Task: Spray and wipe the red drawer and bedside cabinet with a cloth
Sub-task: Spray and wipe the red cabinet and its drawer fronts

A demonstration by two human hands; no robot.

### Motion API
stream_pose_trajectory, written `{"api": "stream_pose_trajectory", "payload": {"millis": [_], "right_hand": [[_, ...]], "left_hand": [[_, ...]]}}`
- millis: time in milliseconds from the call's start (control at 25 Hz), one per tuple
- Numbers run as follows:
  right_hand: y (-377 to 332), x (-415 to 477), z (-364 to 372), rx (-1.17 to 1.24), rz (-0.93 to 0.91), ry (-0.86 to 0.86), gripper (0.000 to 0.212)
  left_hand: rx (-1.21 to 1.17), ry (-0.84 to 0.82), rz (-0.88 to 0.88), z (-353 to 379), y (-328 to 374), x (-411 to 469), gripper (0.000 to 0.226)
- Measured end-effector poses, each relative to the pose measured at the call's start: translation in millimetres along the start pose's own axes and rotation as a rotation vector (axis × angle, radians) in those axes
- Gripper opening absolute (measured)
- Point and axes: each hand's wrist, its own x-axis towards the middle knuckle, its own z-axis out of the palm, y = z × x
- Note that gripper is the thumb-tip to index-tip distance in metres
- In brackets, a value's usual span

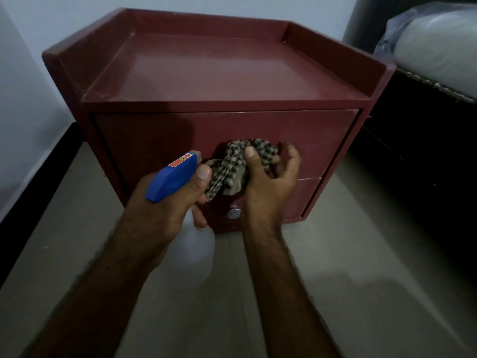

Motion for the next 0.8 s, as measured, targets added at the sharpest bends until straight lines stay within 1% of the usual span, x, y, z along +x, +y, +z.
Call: {"api": "stream_pose_trajectory", "payload": {"millis": [80,160,200,240,280,320,360,520,560,600,640,760,800], "right_hand": [[2,-4,-5,-0.150,-0.139,-0.102,0.073],[5,-2,-14,-0.322,-0.292,-0.207,0.078],[7,1,-19,-0.410,-0.369,-0.239,0.078],[8,3,-23,-0.463,-0.423,-0.257,0.078],[8,6,-26,-0.464,-0.437,-0.264,0.077],[6,7,-28,-0.421,-0.407,-0.265,0.076],[5,9,-27,-0.359,-0.347,-0.256,0.075],[-2,7,-15,-0.101,-0.052,-0.108,0.071],[-3,6,-12,-0.057,-0.005,-0.068,0.070],[-4,4,-9,-0.048,0.006,-0.039,0.072],[-4,2,-6,-0.068,-0.014,-0.030,0.075],[-4,-5,1,-0.239,-0.176,-0.109,0.088],[-2,-4,-1,-0.316,-0.235,-0.145,0.093]], "left_hand": [[-0.032,-0.017,0.005,0,2,0,0.039],[-0.048,-0.024,0.010,-2,3,0,0.026],[-0.048,-0.023,0.007,-2,2,1,0.027],[-0.054,-0.019,0.001,-2,1,2,0.035],[-0.061,-0.006,-0.013,-2,1,3,0.046],[-0.066,0.006,-0.025,-2,1,3,0.053],[-0.066,0.015,-0.031,-3,2,3,0.054],[-0.057,0.004,-0.025,-7,4,2,0.039],[-0.059,0.002,-0.029,-8,4,2,0.042],[-0.062,0.003,-0.035,-10,4,1,0.047],[-0.060,0.004,-0.038,-11,3,1,0.046],[-0.056,-0.003,-0.039,-12,1,1,0.022],[-0.061,0.000,-0.040,-12,0,0,0.019]]}}
